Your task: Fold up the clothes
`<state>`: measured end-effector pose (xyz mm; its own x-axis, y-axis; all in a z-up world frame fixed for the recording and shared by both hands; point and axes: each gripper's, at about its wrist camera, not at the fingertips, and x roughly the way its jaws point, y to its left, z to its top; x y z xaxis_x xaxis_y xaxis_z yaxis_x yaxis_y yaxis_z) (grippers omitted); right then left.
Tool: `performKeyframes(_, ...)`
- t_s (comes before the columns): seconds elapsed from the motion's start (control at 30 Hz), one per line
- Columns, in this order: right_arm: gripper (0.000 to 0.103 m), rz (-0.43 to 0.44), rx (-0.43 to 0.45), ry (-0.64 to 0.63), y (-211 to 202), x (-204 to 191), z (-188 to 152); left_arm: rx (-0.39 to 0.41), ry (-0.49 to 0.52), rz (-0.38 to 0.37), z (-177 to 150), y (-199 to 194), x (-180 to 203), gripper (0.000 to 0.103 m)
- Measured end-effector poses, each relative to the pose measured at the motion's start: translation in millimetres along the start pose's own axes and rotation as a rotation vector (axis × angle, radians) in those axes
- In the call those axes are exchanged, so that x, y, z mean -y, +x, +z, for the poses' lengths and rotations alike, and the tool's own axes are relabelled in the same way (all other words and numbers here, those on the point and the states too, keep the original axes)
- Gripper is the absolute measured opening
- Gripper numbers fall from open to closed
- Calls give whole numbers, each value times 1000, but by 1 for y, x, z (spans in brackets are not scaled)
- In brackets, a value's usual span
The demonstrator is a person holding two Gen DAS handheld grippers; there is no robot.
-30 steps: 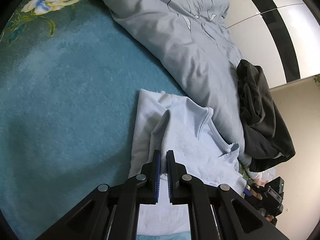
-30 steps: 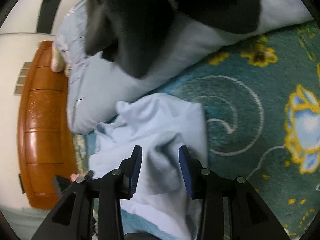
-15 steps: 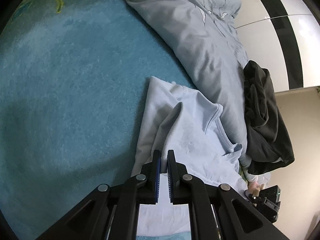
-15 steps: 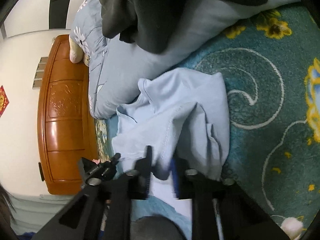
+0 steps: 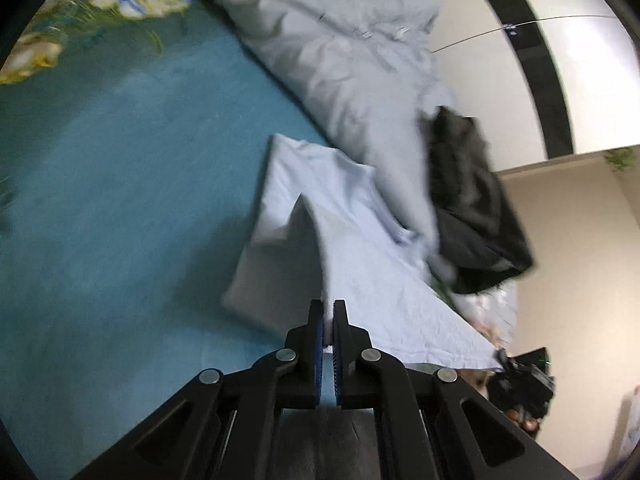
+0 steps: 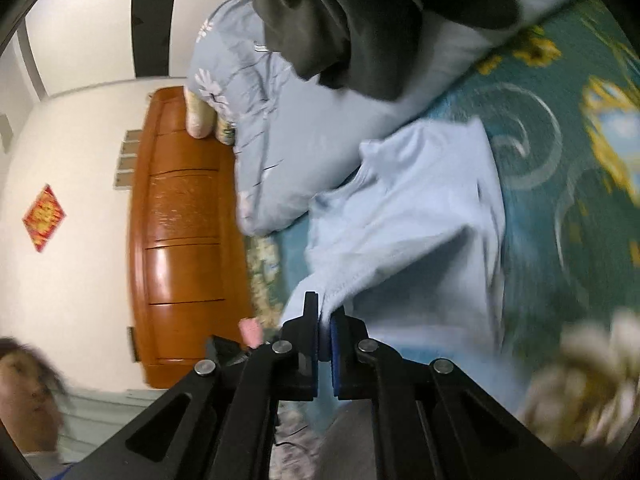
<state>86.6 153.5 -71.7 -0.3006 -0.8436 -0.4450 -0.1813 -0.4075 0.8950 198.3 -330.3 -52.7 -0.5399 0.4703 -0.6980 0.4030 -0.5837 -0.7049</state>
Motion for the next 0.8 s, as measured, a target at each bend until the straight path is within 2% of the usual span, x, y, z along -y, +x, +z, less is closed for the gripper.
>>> performKeyframes(0.1,4,33,4,8,-28,-16,-23,49,-26,-65,-6,-45,11,4)
performKeyframes(0.2,4,37,11,-28,-33,-29,-19,104,2,-128,12,-49,24,4)
performKeyframes(0.3,4,22,5,-34,-10,-24,7,82,14,-78,44,-8,27,4)
performKeyframes(0.37,4,5,7,0,9,-13,27,46,-61,-53,68,33,15,4)
performKeyframes(0.47,4,-39,31,45,29,7,56,13,-111,13,94,81,3,4)
performKeyframes(0.57,4,-43,66,136,45,32,82,-17,-157,75,119,126,-7,4)
performKeyframes(0.8,4,-84,90,220,71,61,118,5,-172,116,151,161,-7,4)
